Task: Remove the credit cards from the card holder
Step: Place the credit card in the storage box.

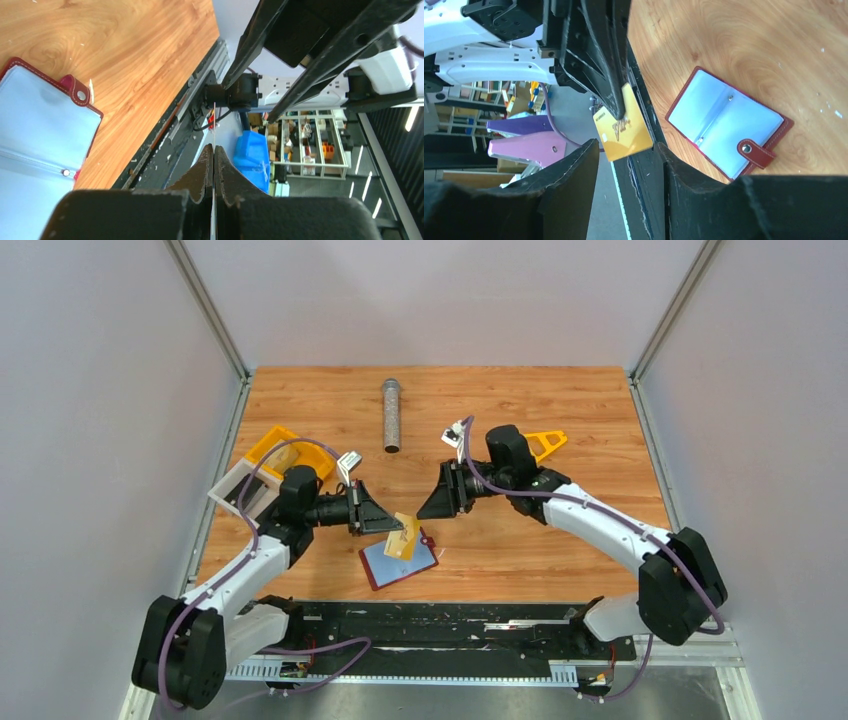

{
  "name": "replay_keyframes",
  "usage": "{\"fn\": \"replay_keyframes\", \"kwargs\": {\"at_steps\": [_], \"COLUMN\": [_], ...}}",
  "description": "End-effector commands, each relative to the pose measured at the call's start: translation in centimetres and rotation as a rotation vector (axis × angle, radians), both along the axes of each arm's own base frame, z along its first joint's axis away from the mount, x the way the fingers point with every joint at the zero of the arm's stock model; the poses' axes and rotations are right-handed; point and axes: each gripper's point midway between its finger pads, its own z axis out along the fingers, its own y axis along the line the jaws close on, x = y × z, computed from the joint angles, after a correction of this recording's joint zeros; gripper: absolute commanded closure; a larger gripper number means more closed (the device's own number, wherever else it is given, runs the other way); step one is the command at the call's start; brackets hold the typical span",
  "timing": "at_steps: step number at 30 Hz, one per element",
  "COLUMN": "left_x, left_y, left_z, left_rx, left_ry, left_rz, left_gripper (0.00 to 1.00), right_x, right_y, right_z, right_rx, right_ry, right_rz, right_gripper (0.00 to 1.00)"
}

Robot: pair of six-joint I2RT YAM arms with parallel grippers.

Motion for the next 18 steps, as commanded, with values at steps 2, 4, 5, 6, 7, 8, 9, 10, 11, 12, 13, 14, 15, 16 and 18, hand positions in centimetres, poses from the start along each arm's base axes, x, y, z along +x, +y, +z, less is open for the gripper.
{"fn": "replay_keyframes", "kwargs": {"at_steps": [2, 4, 5, 6, 7, 8, 9, 10, 11, 12, 13, 14, 15, 16, 18], "left_x": [-0.8, -0.8, -0.7, -0.7, -0.7, -0.7, -0.7, -0.6, -0.6, -0.6, -0.5, -0.6, -0.6, -0.5, -0.5], "left_y": [-0.5, -0.6, -0.6, -0.6, -0.7, -0.7, -0.8, -0.8, -0.9, -0.9, -1.0, -1.0, -1.0, -1.0, -1.1], "left_z": [1.5, 1.8, 2.1, 2.1, 2.2, 2.1, 2.0, 1.8, 1.7, 1.6, 1.5, 1.5, 1.4, 1.5, 1.5], "left_rx": [0.002, 0.003, 0.000, 0.001, -0.001, 0.001, 0.002, 0.004, 0.005, 0.005, 0.006, 0.006, 0.006, 0.007, 0.008], "left_ry": [-0.075, -0.089, -0.096, -0.096, -0.099, -0.097, -0.095, -0.088, -0.082, -0.080, -0.077, -0.077, -0.076, -0.078, -0.081], "left_rz": [-0.122, -0.129, -0.133, -0.136, -0.141, -0.145, -0.147, -0.149, -0.152, -0.154, -0.157, -0.159, -0.160, -0.161, -0.165], "left_gripper": [1.00, 1.00, 1.00, 1.00, 1.00, 1.00, 1.00, 1.00, 1.00, 1.00, 1.00, 1.00, 1.00, 1.00, 1.00], "right_x": [0.0, 0.0, 0.0, -0.1, -0.2, -0.4, -0.5, -0.5, -0.6, -0.8, -0.9, -1.0, -1.1, -1.1, -1.1], "right_y": [0.6, 0.9, 1.0, 1.1, 1.2, 1.3, 1.4, 1.5, 1.5, 1.6, 1.6, 1.7, 1.8, 1.8, 1.9], "right_z": [0.5, 0.5, 0.4, 0.4, 0.3, 0.4, 0.3, 0.1, 0.1, 0.0, -0.1, -0.1, -0.2, -0.3, -0.3], "right_rx": [-0.016, -0.014, -0.012, -0.008, -0.004, 0.004, 0.004, 0.004, 0.004, 0.005, 0.006, 0.006, 0.007, 0.007, 0.013], "right_ry": [-0.039, -0.028, -0.021, -0.013, -0.004, 0.005, 0.015, 0.024, 0.029, 0.032, 0.031, 0.031, 0.034, 0.038, 0.042], "right_rz": [0.143, 0.170, 0.183, 0.194, 0.208, 0.225, 0.233, 0.238, 0.242, 0.249, 0.253, 0.254, 0.255, 0.256, 0.256], "right_gripper": [0.54, 0.53, 0.53, 0.53, 0.54, 0.54, 0.54, 0.54, 0.55, 0.55, 0.56, 0.57, 0.59, 0.61, 0.66]}}
